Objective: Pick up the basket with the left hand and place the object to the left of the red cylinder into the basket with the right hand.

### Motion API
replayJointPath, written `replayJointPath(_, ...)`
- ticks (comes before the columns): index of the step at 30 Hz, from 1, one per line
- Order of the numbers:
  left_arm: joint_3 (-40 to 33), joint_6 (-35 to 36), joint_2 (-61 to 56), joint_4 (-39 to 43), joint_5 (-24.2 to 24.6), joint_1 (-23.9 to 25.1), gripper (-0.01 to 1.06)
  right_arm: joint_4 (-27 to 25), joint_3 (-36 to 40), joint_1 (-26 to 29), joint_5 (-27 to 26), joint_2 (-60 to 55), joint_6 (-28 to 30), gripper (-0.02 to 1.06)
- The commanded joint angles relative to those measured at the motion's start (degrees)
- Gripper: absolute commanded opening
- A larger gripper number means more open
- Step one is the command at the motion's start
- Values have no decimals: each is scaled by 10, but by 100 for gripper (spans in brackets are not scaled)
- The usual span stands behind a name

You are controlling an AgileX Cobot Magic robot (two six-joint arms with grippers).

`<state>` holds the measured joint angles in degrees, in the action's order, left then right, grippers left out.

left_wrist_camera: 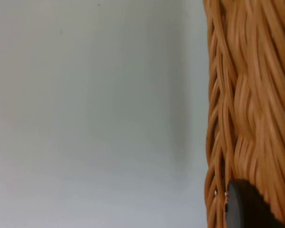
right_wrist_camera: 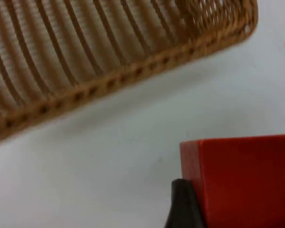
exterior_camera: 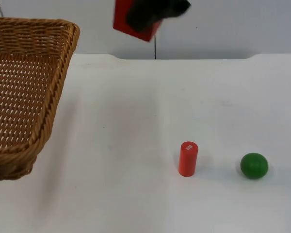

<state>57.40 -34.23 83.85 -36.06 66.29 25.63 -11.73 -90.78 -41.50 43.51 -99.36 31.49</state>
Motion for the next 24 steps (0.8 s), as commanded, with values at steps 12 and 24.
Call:
replayJointPath(12, 0, -2, -7, -35, 4, 2, 0, -122, -293, -47, 81, -186, 0, 0)
replayJointPath(24, 0, -2, -7, -36, 7, 2, 0, -102, -383, -91, 59, -326, 0, 4)
